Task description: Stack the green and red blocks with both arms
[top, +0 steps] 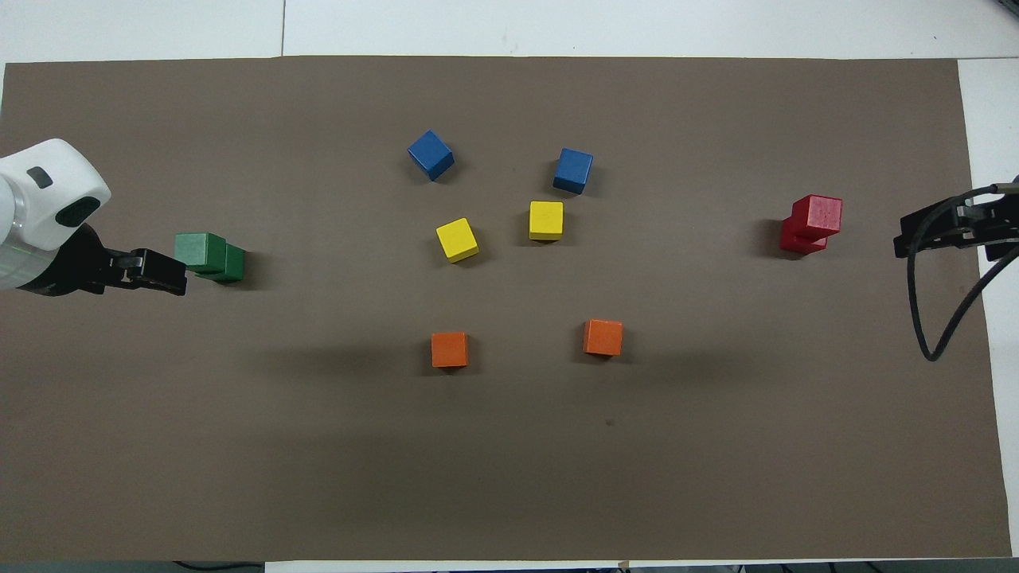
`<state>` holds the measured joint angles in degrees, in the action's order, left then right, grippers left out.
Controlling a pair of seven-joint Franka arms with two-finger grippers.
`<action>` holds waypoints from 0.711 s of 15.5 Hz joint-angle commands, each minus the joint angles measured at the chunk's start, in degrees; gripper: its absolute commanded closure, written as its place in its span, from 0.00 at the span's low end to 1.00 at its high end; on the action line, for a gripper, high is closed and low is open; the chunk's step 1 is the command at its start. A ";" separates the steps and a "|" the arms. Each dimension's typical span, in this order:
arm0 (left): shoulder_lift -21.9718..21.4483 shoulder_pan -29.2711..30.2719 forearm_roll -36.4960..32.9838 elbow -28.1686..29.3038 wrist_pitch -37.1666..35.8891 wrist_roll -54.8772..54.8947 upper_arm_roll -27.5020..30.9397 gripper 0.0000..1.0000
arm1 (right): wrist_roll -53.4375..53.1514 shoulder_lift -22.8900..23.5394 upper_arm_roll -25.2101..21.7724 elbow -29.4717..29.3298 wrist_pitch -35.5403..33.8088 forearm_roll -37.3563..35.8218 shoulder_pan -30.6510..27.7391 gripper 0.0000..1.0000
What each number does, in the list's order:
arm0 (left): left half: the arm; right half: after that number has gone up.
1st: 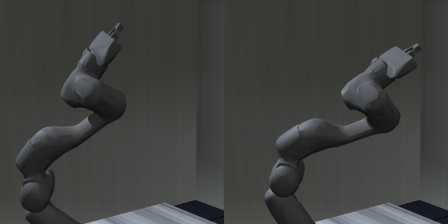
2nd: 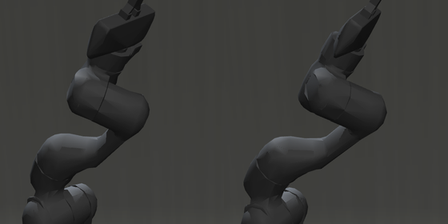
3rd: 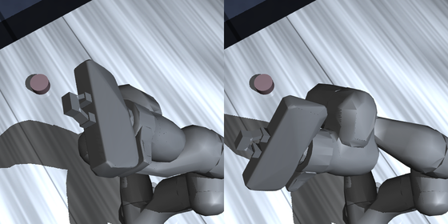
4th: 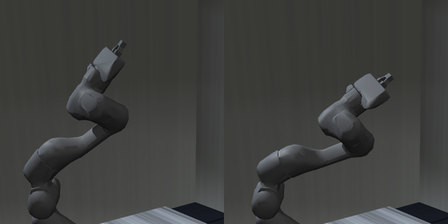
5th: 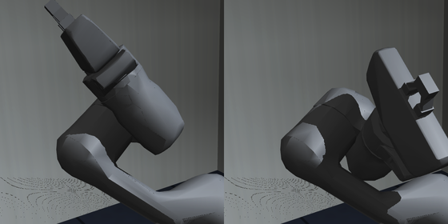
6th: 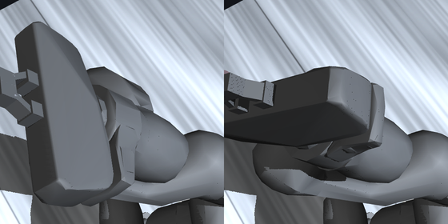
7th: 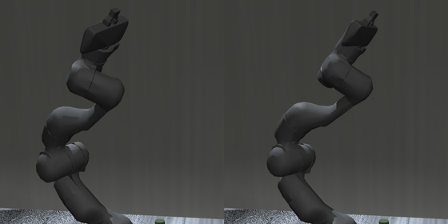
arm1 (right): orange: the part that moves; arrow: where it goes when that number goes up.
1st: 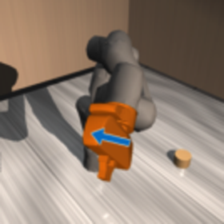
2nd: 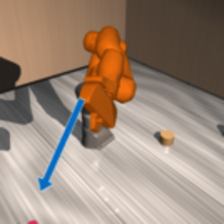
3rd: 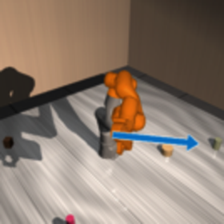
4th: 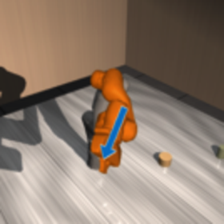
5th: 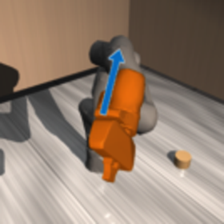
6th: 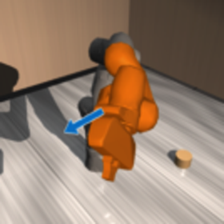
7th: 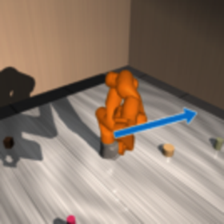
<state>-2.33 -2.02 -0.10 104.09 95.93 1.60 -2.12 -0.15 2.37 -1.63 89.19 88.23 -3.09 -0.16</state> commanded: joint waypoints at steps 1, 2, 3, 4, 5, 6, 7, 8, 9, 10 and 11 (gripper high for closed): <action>-0.57 -0.97 0.36 -0.64 -1.27 -0.72 0.98 0.00 | 0.76 -1.05 -0.04 1.43 1.86 -1.57 0.16 0.00; -0.57 -0.97 0.36 -1.16 -1.45 -1.33 0.98 0.00 | 0.41 -1.05 -0.04 1.60 2.56 -1.57 0.16 0.00; -0.57 -0.97 0.36 -1.34 -1.80 -1.52 0.98 0.00 | 0.41 -1.14 -0.04 2.30 3.52 -1.57 0.07 0.00; -0.66 -0.97 0.28 -1.52 -2.06 -1.52 0.89 0.00 | 0.41 -1.23 -0.04 2.65 3.70 -1.39 -0.10 0.00; -0.66 -0.97 0.36 -2.65 -3.02 -1.52 0.80 0.00 | 0.41 -1.31 -0.04 2.74 3.62 -1.13 -0.28 0.00; -0.57 -0.97 0.28 -4.75 -4.77 -1.43 0.71 0.00 | 0.41 -1.31 0.04 2.74 3.53 -0.78 -0.37 0.00; -0.31 -0.97 0.28 -6.25 -5.92 -1.52 0.63 0.00 | 0.24 -1.31 0.04 2.74 3.62 -0.60 -0.37 0.00; -0.22 -0.89 0.19 -6.53 -6.19 -1.52 0.62 0.00 | -0.55 -1.31 0.04 2.74 3.79 -0.16 -0.37 0.00; -0.31 -0.89 0.19 -6.62 -6.45 -1.43 0.62 0.00 | -1.86 -1.23 0.13 2.66 3.79 0.97 -0.37 0.00; -0.39 -0.89 0.19 -6.71 -6.81 -1.43 0.62 0.00 | -2.31 -1.23 0.04 2.74 3.79 1.59 -0.37 0.00; -0.48 -0.89 0.19 -6.79 -6.72 -1.43 0.62 0.00 | -2.31 -1.23 0.04 2.66 3.79 1.68 -0.37 0.00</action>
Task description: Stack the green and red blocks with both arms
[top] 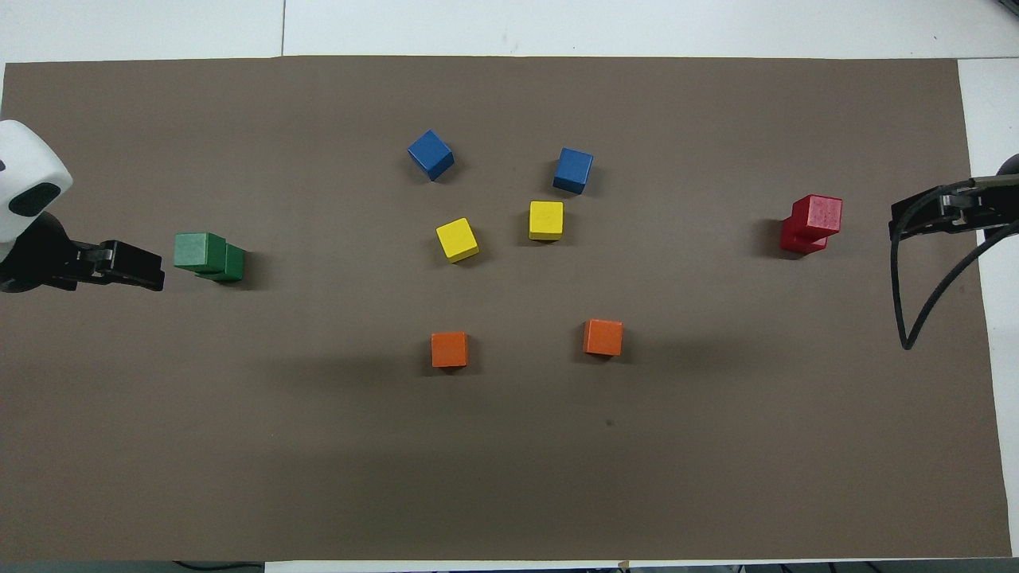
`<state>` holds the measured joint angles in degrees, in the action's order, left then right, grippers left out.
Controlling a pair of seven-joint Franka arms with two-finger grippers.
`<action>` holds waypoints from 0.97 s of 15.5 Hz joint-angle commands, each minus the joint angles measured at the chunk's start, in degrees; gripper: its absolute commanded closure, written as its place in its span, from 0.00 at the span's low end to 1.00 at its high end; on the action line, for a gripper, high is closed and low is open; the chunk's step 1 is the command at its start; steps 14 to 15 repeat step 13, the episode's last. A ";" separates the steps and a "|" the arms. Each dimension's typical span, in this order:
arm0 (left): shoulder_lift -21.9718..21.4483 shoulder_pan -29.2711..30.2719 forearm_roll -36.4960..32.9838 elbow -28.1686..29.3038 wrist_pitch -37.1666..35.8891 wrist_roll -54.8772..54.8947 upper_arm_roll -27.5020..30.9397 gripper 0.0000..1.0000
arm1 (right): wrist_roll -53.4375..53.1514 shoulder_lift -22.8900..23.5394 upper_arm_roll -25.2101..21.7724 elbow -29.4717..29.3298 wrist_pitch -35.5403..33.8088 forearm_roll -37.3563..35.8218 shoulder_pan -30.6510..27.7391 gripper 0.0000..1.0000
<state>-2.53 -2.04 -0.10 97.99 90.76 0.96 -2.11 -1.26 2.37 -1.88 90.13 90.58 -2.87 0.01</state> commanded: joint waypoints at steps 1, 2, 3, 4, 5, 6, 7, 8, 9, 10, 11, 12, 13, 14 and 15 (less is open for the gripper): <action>-0.37 -0.87 0.19 -0.61 -1.29 -0.79 0.62 0.00 | -1.20 -1.23 0.29 1.71 1.44 1.55 -0.62 0.00; -0.37 -0.87 0.19 -0.61 -1.38 -0.61 0.62 0.00 | -1.12 -1.23 0.29 1.71 1.44 1.55 -0.62 0.00; -0.37 -0.87 0.19 -0.69 -1.38 -0.44 0.88 0.00 | -1.11 -1.14 0.38 1.63 1.44 1.55 -0.80 0.00; -0.37 -0.87 0.19 -0.61 -1.03 -0.35 0.88 0.00 | -1.11 -1.14 0.38 1.63 1.44 1.63 -0.89 0.00; -0.37 -0.87 0.19 -0.52 -0.50 -0.35 0.97 0.00 | -1.11 -1.14 0.38 1.63 1.44 1.72 -0.89 0.00; -0.37 -0.87 0.19 -0.60 -0.41 -0.35 1.05 0.00 | -1.11 -1.14 0.38 1.54 1.44 2.07 -0.89 0.00; -0.37 -0.87 0.19 -0.69 -0.41 -0.52 1.05 0.00 | -1.11 -1.14 0.30 1.54 1.44 2.86 -0.89 0.00; -0.28 -0.87 0.19 -0.69 -0.41 -0.70 0.97 0.00 | -1.20 -1.14 0.29 1.54 1.44 3.13 -0.89 0.00; -0.37 -0.87 0.19 -0.61 -0.41 -0.78 0.97 0.00 | -1.20 -1.14 0.29 1.54 1.44 3.13 -0.89 0.00; -0.37 -0.87 0.19 -0.61 -0.50 -0.79 0.97 0.00 | -1.12 -1.14 0.29 1.54 1.44 3.13 -0.89 0.00; -0.37 -0.87 0.19 -0.61 -0.50 -0.87 0.97 0.00 | -1.11 -1.14 0.29 1.54 1.36 3.13 -0.89 0.00; -0.37 -0.87 0.19 -0.61 -0.50 -0.87 0.97 0.00 | -1.11 -1.14 0.29 1.54 1.44 3.13 -0.89 0.00; -0.37 -0.87 0.19 -0.61 -0.50 -0.87 0.97 0.00 | -1.11 -1.14 0.29 1.54 1.36 3.13 -0.89 0.00; -0.37 -0.87 0.19 -0.61 -0.50 -0.87 0.97 0.00 | -1.11 -1.14 0.29 1.54 1.36 3.13 -0.89 0.00; -0.37 -0.87 0.19 -0.61 -0.50 -0.87 0.97 0.00 | -1.11 -1.14 0.29 1.54 1.36 3.13 -0.89 0.00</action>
